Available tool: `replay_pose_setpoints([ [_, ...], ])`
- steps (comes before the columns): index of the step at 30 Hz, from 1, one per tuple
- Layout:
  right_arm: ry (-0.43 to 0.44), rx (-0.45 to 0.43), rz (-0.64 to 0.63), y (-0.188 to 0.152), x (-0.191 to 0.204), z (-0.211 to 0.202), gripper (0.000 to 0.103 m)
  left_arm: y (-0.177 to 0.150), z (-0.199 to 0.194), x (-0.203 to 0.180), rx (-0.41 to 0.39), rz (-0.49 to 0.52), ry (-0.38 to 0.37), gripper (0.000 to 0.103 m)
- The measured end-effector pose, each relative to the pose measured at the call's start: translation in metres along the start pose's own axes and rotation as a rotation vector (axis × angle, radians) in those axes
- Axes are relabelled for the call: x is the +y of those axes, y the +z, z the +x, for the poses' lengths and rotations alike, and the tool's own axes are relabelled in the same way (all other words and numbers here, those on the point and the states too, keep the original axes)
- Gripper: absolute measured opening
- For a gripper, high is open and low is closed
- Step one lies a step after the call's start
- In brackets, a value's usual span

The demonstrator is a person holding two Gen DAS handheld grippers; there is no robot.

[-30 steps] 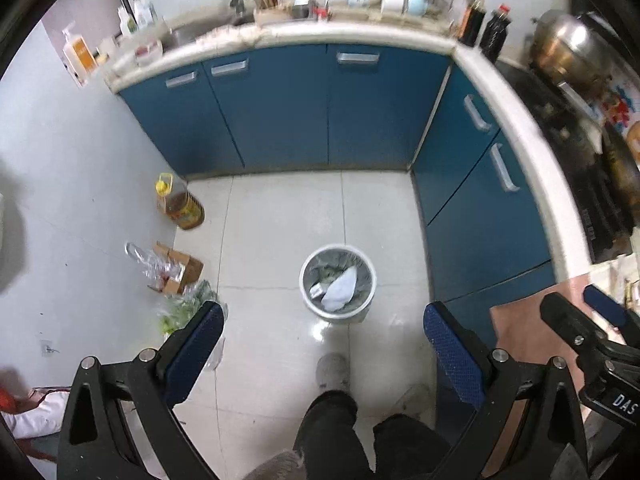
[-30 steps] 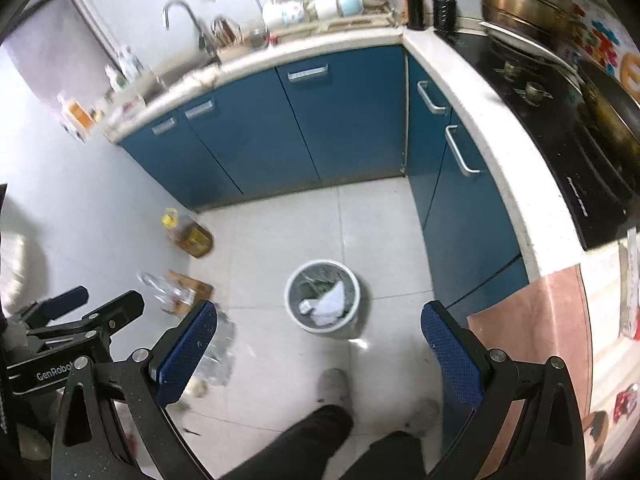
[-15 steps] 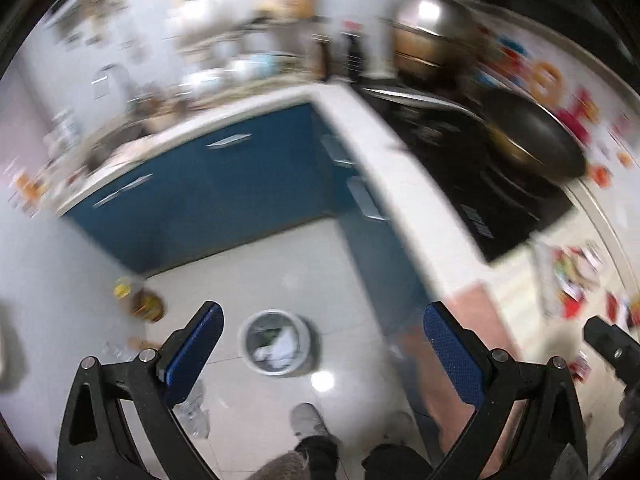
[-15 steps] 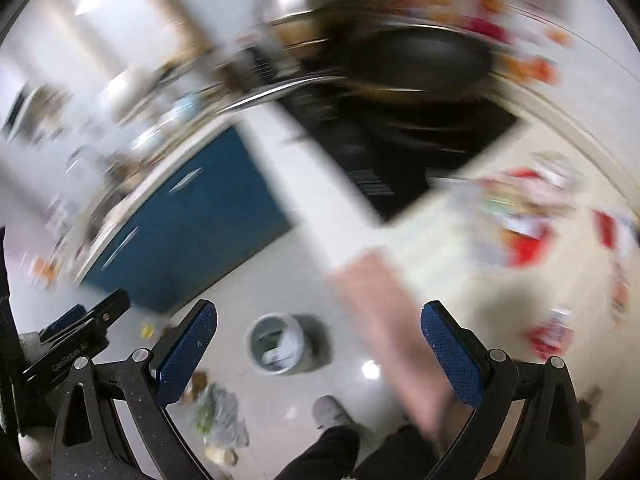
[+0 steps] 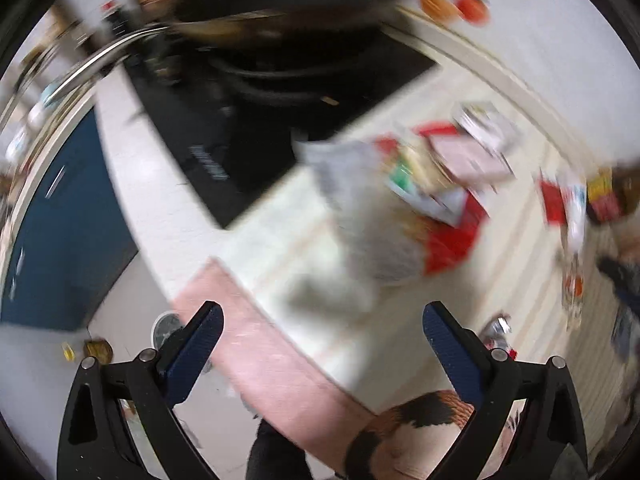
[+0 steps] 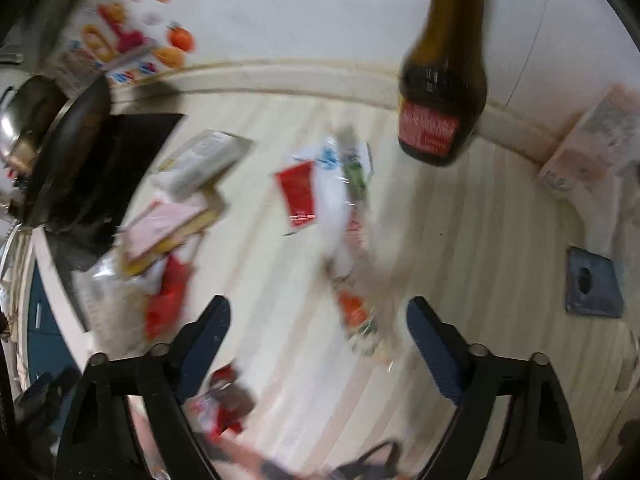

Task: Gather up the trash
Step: 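Grasp the red wrapper with the left tool while the right tool grasps the white bag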

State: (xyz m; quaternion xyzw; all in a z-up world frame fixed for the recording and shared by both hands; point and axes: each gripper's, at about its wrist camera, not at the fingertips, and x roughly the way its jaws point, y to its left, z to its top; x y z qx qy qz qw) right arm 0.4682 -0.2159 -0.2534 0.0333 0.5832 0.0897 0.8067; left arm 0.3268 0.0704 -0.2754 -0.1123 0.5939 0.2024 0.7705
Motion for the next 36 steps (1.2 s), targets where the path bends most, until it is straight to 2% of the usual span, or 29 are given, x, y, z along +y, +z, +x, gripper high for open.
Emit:
replay_pose_setpoints([
  [3, 0.018, 0.058, -0.018, 0.010, -0.007, 0.041, 0.071, -0.002, 0.017, -0.032, 0.043, 0.070, 0.016, 0.101],
  [5, 0.016, 0.076, -0.037, 0.009, -0.004, 0.056, 0.050, -0.003, 0.023, -0.043, 0.064, 0.108, 0.023, 0.101],
  [6, 0.005, 0.074, -0.053, 0.009, -0.003, 0.062, 0.024, -0.003, 0.025, -0.049, 0.071, 0.126, 0.022, 0.101],
  [9, 0.010, 0.040, -0.060, 0.004, -0.005, 0.060, 0.008, -0.010, 0.023, -0.071, 0.083, 0.195, -0.014, 0.101],
  [13, 0.032, -0.003, -0.021, -0.009, -0.028, 0.033, 0.006, -0.029, 0.025, -0.110, 0.127, 0.292, -0.126, 0.101],
  [17, 0.030, -0.003, 0.028, -0.039, -0.061, 0.006, 0.006, -0.047, 0.040, -0.145, 0.176, 0.362, -0.164, 0.101],
  [19, 0.016, 0.008, 0.027, -0.050, -0.070, 0.003, 0.006, -0.052, 0.044, -0.157, 0.187, 0.386, -0.174, 0.087],
  [21, -0.007, 0.027, 0.025, -0.064, -0.078, 0.003, 0.006, -0.055, 0.047, -0.167, 0.193, 0.415, -0.170, 0.054],
  [22, -0.012, 0.033, 0.029, -0.067, -0.082, 0.004, 0.005, -0.056, 0.048, -0.172, 0.193, 0.428, -0.171, 0.043],
  [25, -0.020, 0.042, 0.036, -0.073, -0.088, 0.005, 0.005, -0.057, 0.044, -0.179, 0.159, 0.447, -0.169, 0.035],
  [26, -0.024, 0.036, 0.031, -0.075, -0.086, 0.004, 0.005, -0.056, 0.041, -0.183, 0.146, 0.453, -0.168, 0.026],
  [27, -0.029, 0.031, 0.025, -0.076, -0.085, 0.002, 0.005, -0.056, 0.037, -0.186, 0.128, 0.462, -0.172, 0.003],
  [31, -0.028, 0.021, 0.005, -0.077, -0.072, -0.005, 0.004, -0.053, 0.028, -0.186, 0.098, 0.475, -0.171, 0.003],
  [36, -0.010, -0.007, -0.043, -0.082, -0.042, -0.024, 0.004, -0.058, 0.002, -0.158, 0.045, 0.436, -0.185, 0.003],
])
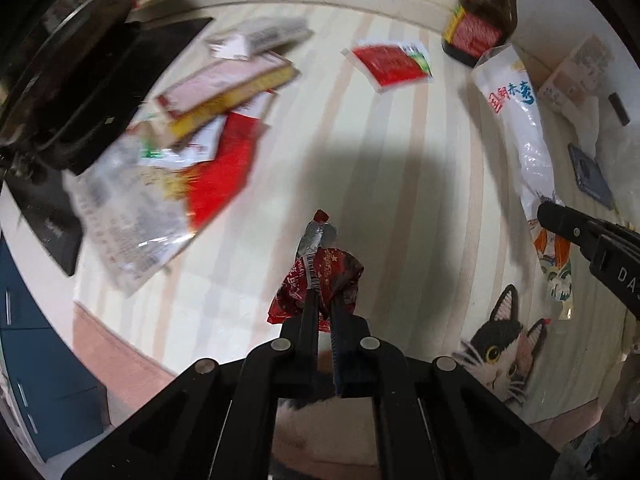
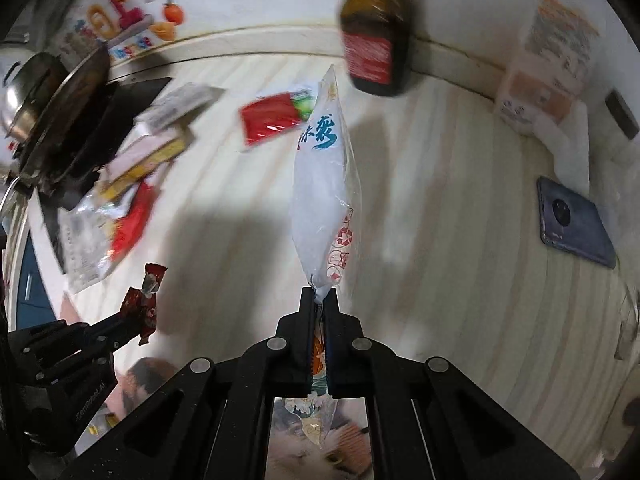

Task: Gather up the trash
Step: 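Carry the red wrapper and white bag over the trash bin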

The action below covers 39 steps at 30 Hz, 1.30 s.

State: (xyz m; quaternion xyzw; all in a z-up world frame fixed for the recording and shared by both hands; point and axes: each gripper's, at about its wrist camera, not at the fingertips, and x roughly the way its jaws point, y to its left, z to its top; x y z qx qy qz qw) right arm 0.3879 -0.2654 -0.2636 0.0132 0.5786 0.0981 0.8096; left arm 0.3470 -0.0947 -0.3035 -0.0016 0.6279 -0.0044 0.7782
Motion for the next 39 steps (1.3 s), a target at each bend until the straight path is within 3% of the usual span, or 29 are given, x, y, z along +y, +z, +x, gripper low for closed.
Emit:
replay_pose_setpoints([
  [4, 0.033, -0.027, -0.063, -0.007, 0.040, -0.024, 0.004, -0.017, -0.033, 0.042, -0.069, -0.050, 0.014, 0.003],
  [10, 0.141, -0.030, -0.201, -0.026, 0.139, -0.051, 0.004, -0.067, -0.079, 0.141, -0.155, -0.207, 0.037, 0.003],
  [15, 0.242, 0.007, -0.335, -0.057, 0.242, -0.056, 0.004, -0.137, -0.118, 0.234, -0.201, -0.378, 0.067, 0.003],
  [22, 0.331, 0.101, -0.586, -0.148, 0.406, -0.030, 0.003, -0.257, -0.127, 0.361, -0.188, -0.636, 0.138, 0.003],
  [28, 0.362, 0.227, -0.745, -0.248, 0.510, 0.030, 0.003, -0.358, -0.084, 0.445, -0.104, -0.855, 0.159, 0.003],
  [31, 0.356, 0.285, -0.808, -0.285, 0.544, 0.067, 0.003, -0.409, -0.049, 0.476, -0.047, -0.965, 0.144, 0.003],
  [35, 0.340, 0.381, -0.869, -0.341, 0.580, 0.136, 0.003, -0.469, 0.018, 0.509, 0.035, -1.102, 0.096, 0.003],
  [39, 0.309, 0.497, -0.895, -0.393, 0.602, 0.231, 0.003, -0.521, 0.109, 0.538, 0.139, -1.210, 0.053, 0.003],
])
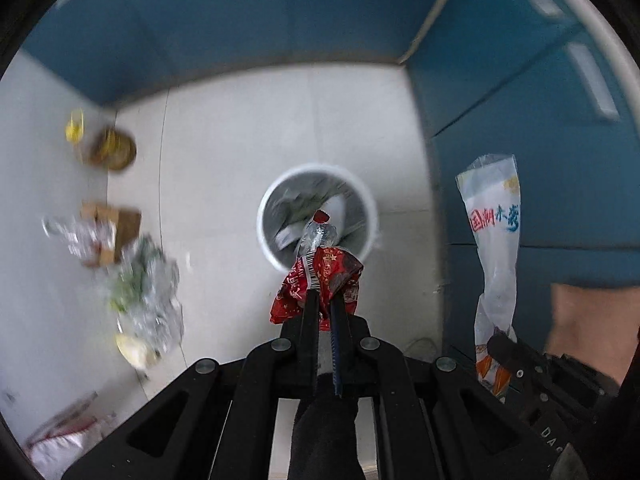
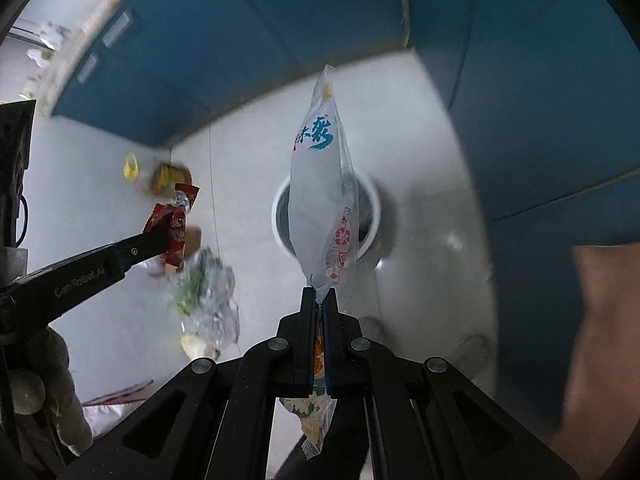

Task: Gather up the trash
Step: 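Carry the red wrapper and white bag over the trash bin, then open both tools to drop the wrapper and bag into the bin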

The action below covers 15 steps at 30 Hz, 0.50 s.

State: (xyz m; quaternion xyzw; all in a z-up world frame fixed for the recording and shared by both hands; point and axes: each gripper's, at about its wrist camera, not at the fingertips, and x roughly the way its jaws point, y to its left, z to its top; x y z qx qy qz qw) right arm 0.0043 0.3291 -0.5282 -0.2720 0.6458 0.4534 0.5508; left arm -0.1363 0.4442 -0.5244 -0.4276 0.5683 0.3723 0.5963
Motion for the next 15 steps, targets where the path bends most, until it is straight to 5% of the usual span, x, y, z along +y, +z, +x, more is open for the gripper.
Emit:
replay_pose_setpoints([
  [8, 0.020, 0.240, 0.021, 0.025, -0.025, 0.205, 0.003, 0.028, 0.182, 0.062, 0.161, -0.128, -0.008, 0.003],
  [15, -0.001, 0.324, 0.048, 0.054, -0.041, 0.306, 0.003, 0.041, 0.257, 0.073, 0.241, -0.132, -0.010, 0.003],
])
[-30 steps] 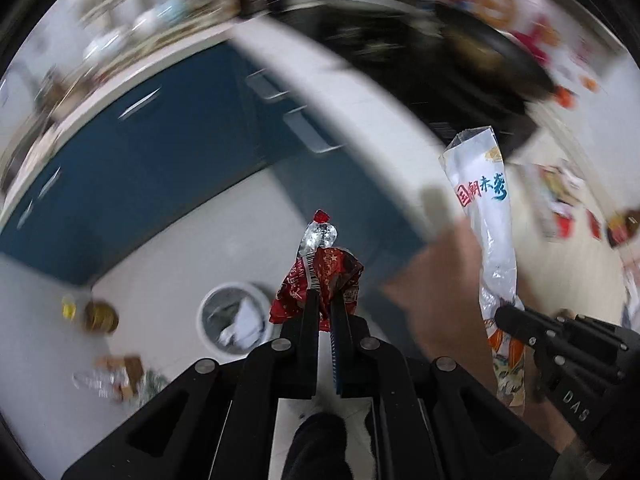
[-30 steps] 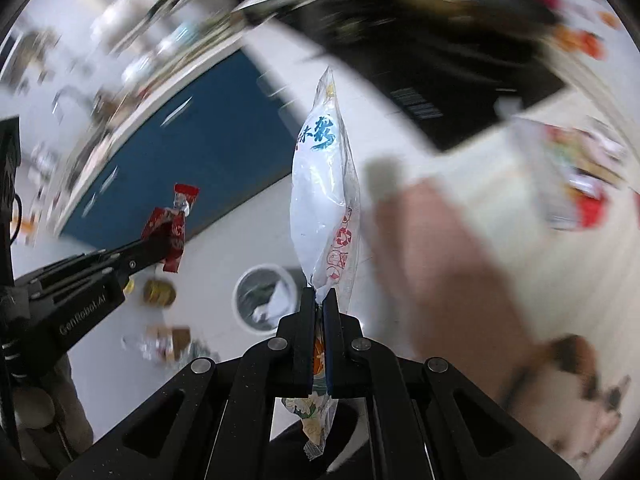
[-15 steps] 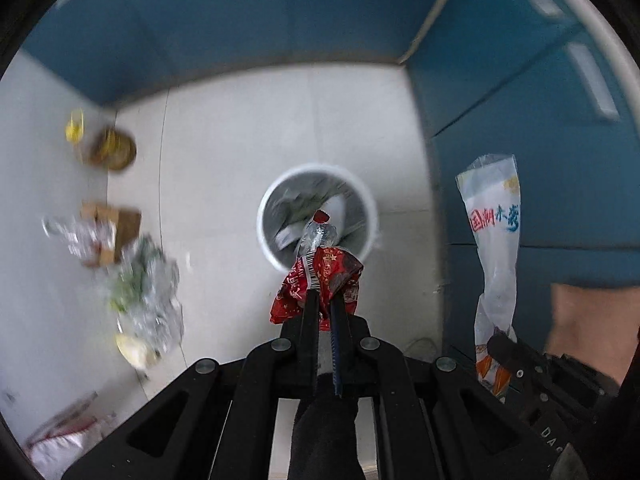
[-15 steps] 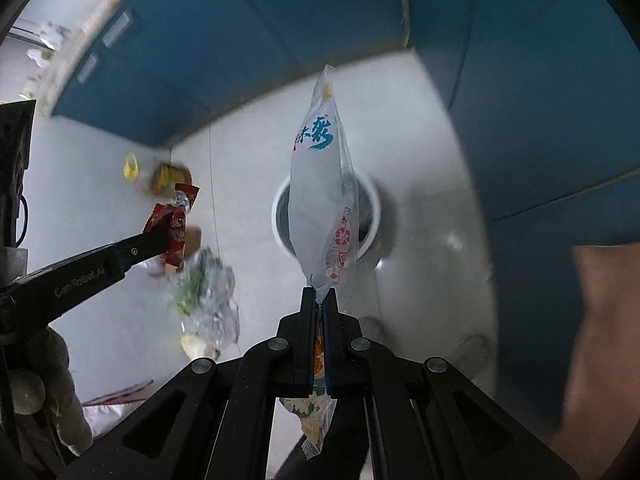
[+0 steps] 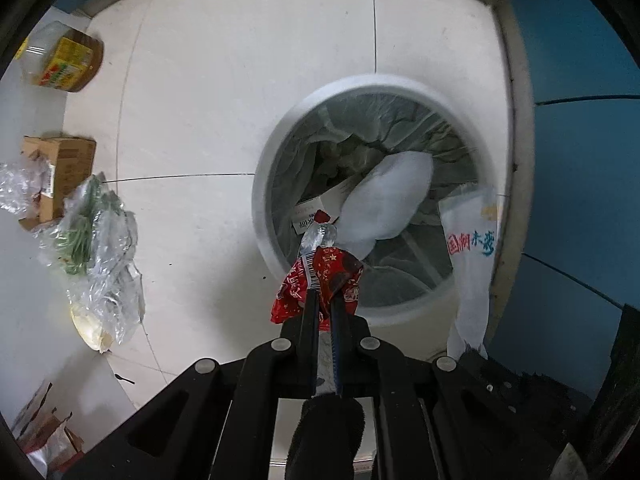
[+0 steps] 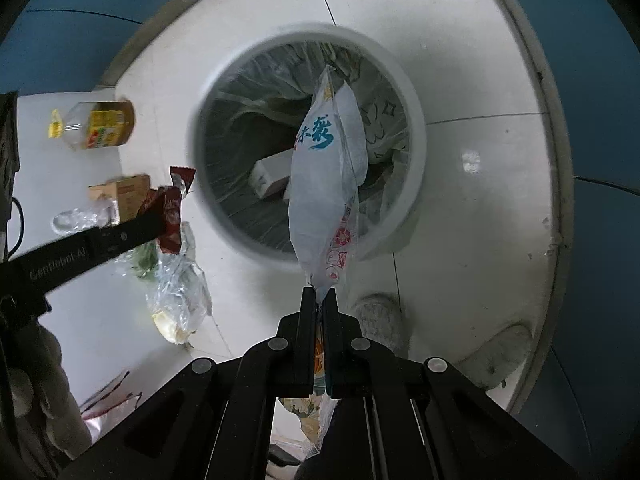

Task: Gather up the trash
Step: 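Open both tools to drop the wrapper and bag into the bin, then move both tools back up toward the counter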

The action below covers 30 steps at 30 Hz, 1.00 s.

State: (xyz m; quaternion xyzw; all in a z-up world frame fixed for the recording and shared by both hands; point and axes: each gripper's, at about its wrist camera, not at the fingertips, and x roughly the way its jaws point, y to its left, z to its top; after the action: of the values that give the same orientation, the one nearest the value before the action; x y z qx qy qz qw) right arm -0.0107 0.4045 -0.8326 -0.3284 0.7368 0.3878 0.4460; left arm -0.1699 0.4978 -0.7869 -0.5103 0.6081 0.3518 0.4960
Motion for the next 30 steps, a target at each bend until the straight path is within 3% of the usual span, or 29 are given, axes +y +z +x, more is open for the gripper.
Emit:
replay_pose_setpoints([
  [4, -0.008, 0.022, 0.008, 0.016, 0.000, 0.027, 0.003, 0.009, 0.013, -0.004, 0.020, 0.020, 0.004, 0.003],
  [6, -0.013, 0.023, 0.003, 0.019, 0.004, 0.031, 0.003, 0.011, 0.014, -0.006, 0.019, 0.033, 0.004, 0.010],
  [8, -0.025, 0.020, 0.001, 0.021, 0.006, 0.033, 0.004, 0.011, 0.009, -0.007, 0.008, 0.037, -0.004, 0.010],
  [9, -0.038, 0.017, -0.003, 0.023, 0.006, 0.036, 0.007, 0.012, 0.009, -0.007, 0.005, 0.036, -0.008, 0.010],
  [11, -0.045, 0.004, 0.000, 0.023, 0.007, 0.035, 0.025, 0.012, 0.003, -0.007, -0.009, 0.048, 0.019, 0.015],
  [13, -0.052, -0.014, 0.007, 0.022, 0.007, 0.029, 0.062, 0.011, -0.003, -0.006, -0.029, 0.052, 0.037, 0.036],
  [14, -0.058, -0.028, 0.004, 0.020, 0.008, 0.024, 0.066, 0.010, -0.009, -0.005, -0.049, 0.054, 0.054, 0.066],
  [15, -0.066, -0.039, -0.002, 0.019, 0.010, 0.019, 0.070, 0.009, -0.012, -0.003, -0.064, 0.055, 0.066, 0.087],
  [16, -0.078, -0.049, -0.010, 0.017, 0.010, 0.014, 0.072, 0.006, -0.021, -0.001, -0.094, 0.057, 0.085, 0.089],
  [19, -0.104, -0.087, -0.032, 0.009, 0.016, -0.007, 0.097, -0.004, -0.040, 0.004, -0.153, 0.058, 0.137, 0.098],
  [23, -0.144, -0.156, -0.068, -0.008, 0.030, -0.044, 0.099, -0.026, -0.073, 0.010, -0.221, 0.043, 0.179, 0.102],
  [30, -0.203, -0.263, -0.097, -0.061, 0.055, -0.132, 0.103, -0.084, -0.153, 0.016, -0.310, 0.001, 0.186, 0.102],
])
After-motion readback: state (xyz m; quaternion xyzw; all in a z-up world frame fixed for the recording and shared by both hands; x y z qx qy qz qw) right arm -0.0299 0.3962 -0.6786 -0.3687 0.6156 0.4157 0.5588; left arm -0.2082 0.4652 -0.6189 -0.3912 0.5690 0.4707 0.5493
